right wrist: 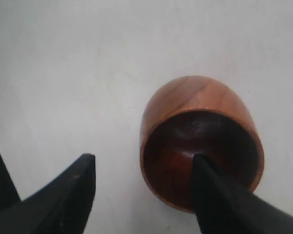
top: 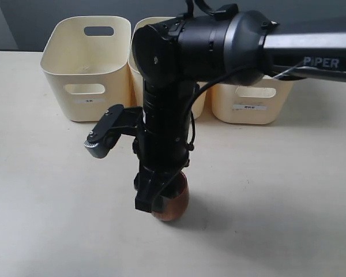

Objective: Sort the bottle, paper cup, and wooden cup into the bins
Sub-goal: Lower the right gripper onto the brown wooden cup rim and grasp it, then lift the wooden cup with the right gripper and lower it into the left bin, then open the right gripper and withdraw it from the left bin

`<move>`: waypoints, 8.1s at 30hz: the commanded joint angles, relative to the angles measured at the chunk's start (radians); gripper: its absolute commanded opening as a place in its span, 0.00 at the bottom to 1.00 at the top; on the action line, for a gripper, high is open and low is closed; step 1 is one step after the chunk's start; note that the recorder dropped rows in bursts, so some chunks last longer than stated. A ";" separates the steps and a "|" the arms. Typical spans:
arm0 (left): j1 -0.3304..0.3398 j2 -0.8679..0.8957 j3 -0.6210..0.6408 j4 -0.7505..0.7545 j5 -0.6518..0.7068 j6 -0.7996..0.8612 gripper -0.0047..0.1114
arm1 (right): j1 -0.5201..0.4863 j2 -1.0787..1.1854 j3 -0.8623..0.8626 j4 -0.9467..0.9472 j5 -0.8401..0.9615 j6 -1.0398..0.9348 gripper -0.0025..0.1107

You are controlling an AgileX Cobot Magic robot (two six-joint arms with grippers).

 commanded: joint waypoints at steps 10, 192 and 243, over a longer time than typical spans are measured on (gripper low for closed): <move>-0.004 -0.005 0.001 -0.007 0.000 -0.002 0.04 | 0.001 0.039 0.006 -0.002 -0.051 -0.014 0.51; -0.004 -0.005 0.001 -0.007 0.000 -0.002 0.04 | -0.243 0.667 -1.112 0.166 -0.344 -0.079 0.14; -0.004 -0.005 0.001 -0.007 0.000 -0.002 0.04 | -0.119 0.224 -1.112 0.054 -0.006 0.012 0.02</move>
